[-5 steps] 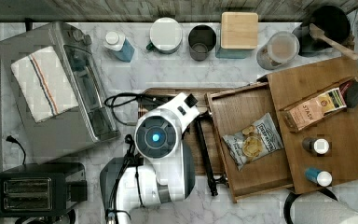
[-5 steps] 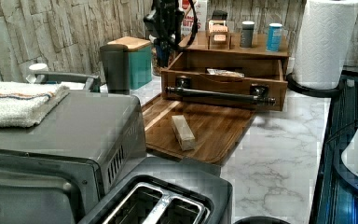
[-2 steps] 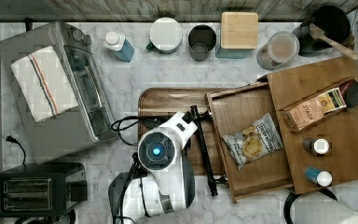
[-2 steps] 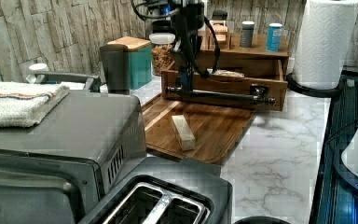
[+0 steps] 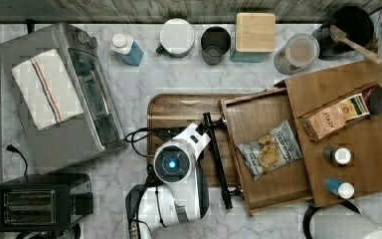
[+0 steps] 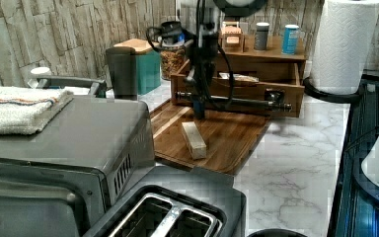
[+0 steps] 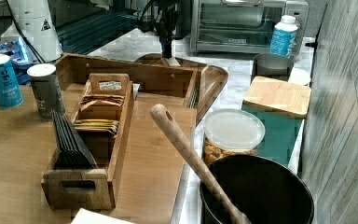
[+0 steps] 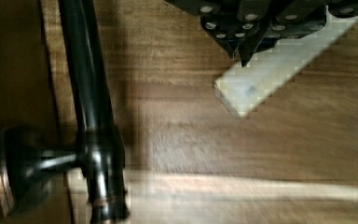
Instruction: Close the drawer.
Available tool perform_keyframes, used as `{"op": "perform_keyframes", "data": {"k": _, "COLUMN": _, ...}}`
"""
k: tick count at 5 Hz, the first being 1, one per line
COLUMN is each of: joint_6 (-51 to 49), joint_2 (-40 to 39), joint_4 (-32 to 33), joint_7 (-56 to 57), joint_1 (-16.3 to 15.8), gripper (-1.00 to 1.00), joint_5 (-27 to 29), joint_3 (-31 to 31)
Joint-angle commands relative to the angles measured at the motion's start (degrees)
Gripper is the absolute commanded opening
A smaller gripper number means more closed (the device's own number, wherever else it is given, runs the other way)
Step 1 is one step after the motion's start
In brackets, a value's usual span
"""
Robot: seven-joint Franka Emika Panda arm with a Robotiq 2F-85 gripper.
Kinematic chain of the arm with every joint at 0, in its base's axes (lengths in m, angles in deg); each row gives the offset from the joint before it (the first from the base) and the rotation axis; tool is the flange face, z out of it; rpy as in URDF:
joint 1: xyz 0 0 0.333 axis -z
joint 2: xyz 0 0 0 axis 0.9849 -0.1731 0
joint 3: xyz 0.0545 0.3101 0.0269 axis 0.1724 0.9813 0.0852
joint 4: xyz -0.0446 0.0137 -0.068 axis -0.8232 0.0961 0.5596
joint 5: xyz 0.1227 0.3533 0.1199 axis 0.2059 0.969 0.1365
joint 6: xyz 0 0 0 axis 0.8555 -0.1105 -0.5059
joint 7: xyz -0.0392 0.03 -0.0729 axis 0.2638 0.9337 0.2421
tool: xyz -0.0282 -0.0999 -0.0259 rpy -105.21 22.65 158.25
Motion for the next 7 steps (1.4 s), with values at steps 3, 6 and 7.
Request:
{"op": "perform_keyframes", "data": {"k": 3, "joint_6": 2.4, "joint_2": 3.4, "joint_4": 2.6, "joint_7": 1.5, "joint_1": 3.9, "gripper": -1.00, "joint_5": -12.9, "joint_3": -2.3}}
{"op": "perform_keyframes", "data": {"k": 6, "joint_6": -1.8, "joint_2": 1.3, "joint_4": -3.8, "joint_7": 24.7, "joint_1": 8.5, "gripper": -1.00, "joint_5": -8.3, "joint_3": -9.3}}
{"op": "perform_keyframes", "data": {"k": 7, "joint_6": 0.1, "joint_2": 1.1, "joint_4": -5.9, "joint_7": 28.0, "joint_1": 10.6, "gripper": -1.00, "joint_5": -9.5, "joint_3": -11.1}}
